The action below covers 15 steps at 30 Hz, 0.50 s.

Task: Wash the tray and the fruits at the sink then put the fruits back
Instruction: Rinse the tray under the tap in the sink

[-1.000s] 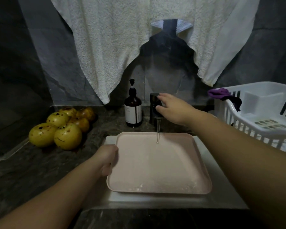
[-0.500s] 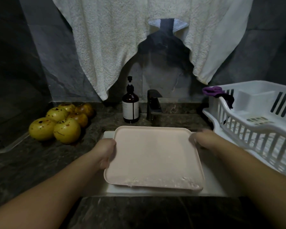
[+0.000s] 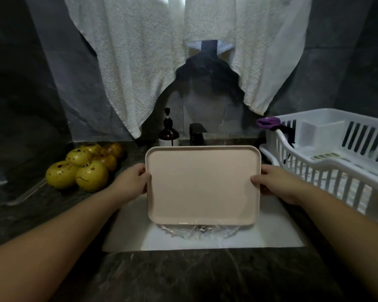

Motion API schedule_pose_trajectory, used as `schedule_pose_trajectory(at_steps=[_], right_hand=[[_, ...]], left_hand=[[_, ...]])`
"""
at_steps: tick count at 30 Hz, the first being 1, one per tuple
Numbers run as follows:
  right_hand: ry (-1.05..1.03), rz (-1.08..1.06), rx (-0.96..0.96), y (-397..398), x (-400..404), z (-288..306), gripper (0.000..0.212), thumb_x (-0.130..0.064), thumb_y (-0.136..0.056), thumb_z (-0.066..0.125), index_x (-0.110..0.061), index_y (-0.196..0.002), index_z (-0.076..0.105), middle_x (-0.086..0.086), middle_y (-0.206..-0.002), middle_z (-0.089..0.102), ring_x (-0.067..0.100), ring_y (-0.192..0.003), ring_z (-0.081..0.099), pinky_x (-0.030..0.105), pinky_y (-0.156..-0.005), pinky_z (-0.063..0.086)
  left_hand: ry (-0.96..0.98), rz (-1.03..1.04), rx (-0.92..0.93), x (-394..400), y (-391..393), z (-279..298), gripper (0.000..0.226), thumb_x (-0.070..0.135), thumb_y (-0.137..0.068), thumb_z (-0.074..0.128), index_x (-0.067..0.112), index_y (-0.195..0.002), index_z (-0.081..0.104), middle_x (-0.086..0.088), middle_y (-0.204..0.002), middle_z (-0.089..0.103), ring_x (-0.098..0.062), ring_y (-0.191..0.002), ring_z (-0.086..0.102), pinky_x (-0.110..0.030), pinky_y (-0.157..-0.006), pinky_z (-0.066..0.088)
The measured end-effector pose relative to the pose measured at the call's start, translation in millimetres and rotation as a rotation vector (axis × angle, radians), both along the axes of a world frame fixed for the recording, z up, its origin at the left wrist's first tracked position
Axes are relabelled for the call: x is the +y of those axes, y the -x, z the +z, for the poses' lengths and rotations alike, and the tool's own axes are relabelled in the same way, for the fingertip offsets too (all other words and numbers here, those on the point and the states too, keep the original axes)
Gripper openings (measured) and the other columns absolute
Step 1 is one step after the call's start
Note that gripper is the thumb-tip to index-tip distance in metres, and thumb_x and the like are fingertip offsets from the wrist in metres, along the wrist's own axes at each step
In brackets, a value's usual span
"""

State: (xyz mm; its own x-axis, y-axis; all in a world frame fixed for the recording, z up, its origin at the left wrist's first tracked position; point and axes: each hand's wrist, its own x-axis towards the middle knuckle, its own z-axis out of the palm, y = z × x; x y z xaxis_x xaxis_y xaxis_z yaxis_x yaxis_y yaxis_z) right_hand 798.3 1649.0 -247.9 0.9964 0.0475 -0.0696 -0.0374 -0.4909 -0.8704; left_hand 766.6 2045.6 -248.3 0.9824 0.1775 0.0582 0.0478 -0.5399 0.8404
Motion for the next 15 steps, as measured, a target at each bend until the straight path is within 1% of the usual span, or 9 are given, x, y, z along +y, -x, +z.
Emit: schedule_pose_trajectory(at_steps=[1,3,5,8,10,11,13,14,15], right_hand=[[-0.022,0.003,-0.037,0,-1,5,0.014,-0.009,-0.096,0.064,-0.01,-0.108,0.069,0.014,-0.097,0.075,0.026,-0.086,0.074,0.042,-0.083,0.061],[-0.049,0.008,-0.115,2,-1,17,0.013,-0.012,-0.097,0.064,-0.018,-0.107,0.07,0.006,-0.099,0.077,0.022,-0.089,0.075,0.041,-0.082,0.062],[-0.081,0.009,-0.203,4,0,32,0.011,-0.017,-0.099,0.064,-0.021,-0.107,0.07,0.004,-0.099,0.078,0.02,-0.088,0.075,0.036,-0.076,0.06],[-0.162,-0.005,-0.259,7,4,44,0.015,-0.021,-0.1,0.062,-0.015,-0.113,0.069,0.007,-0.101,0.077,0.024,-0.09,0.076,0.036,-0.071,0.059],[0.053,0.018,-0.274,12,7,44,0.014,-0.02,-0.099,0.063,-0.016,-0.11,0.07,0.009,-0.102,0.075,0.023,-0.091,0.073,0.038,-0.078,0.059],[0.191,0.012,-0.304,14,7,41,0.01,-0.02,-0.097,0.064,-0.018,-0.105,0.071,0.007,-0.1,0.075,0.015,-0.087,0.071,0.031,-0.075,0.057],[0.216,-0.075,-0.407,18,10,42,0.006,-0.023,-0.098,0.064,-0.022,-0.098,0.07,0.001,-0.093,0.073,0.001,-0.072,0.066,0.016,-0.057,0.048],[0.191,-0.105,-0.441,20,12,42,0.006,-0.025,-0.099,0.063,-0.023,-0.099,0.069,-0.002,-0.092,0.073,0.001,-0.07,0.065,0.014,-0.055,0.045],[0.229,-0.091,-0.445,21,15,44,0.009,-0.025,-0.1,0.062,-0.021,-0.103,0.069,-0.002,-0.094,0.073,0.006,-0.075,0.067,0.017,-0.06,0.047]], left_hand=[[-0.044,-0.018,-0.024,4,0,5,0.013,0.023,-0.104,0.059,0.031,-0.1,0.068,0.001,-0.094,0.076,-0.02,-0.086,0.075,-0.044,-0.079,0.064],[-0.102,-0.028,-0.117,8,1,15,0.013,0.022,-0.104,0.062,0.031,-0.098,0.069,0.005,-0.093,0.077,-0.015,-0.085,0.076,-0.036,-0.072,0.061],[0.014,-0.036,-0.238,9,4,27,0.015,0.016,-0.104,0.062,0.025,-0.1,0.073,0.002,-0.093,0.08,-0.014,-0.083,0.077,-0.029,-0.069,0.061],[-0.006,-0.019,-0.401,10,8,41,0.018,0.012,-0.103,0.063,0.026,-0.097,0.073,0.021,-0.082,0.077,0.005,-0.075,0.072,-0.01,-0.06,0.052],[-0.228,-0.007,-0.336,13,11,42,0.008,0.021,-0.1,0.068,0.026,-0.098,0.074,0.019,-0.077,0.074,0.0,-0.073,0.071,-0.018,-0.06,0.05],[-0.34,0.002,-0.308,15,13,41,0.006,0.024,-0.099,0.069,0.025,-0.097,0.075,0.017,-0.077,0.072,-0.004,-0.072,0.071,-0.021,-0.059,0.049],[-0.329,0.021,-0.356,18,12,35,0.006,0.023,-0.099,0.069,0.027,-0.098,0.073,0.018,-0.079,0.071,0.004,-0.069,0.069,-0.012,-0.055,0.045],[-0.298,0.034,-0.372,19,12,33,0.006,0.02,-0.099,0.07,0.026,-0.097,0.073,0.019,-0.08,0.071,0.007,-0.07,0.069,-0.007,-0.052,0.043],[-0.312,0.024,-0.369,18,13,34,0.006,0.019,-0.097,0.072,0.023,-0.094,0.073,0.019,-0.078,0.07,0.004,-0.07,0.069,-0.005,-0.052,0.042]])
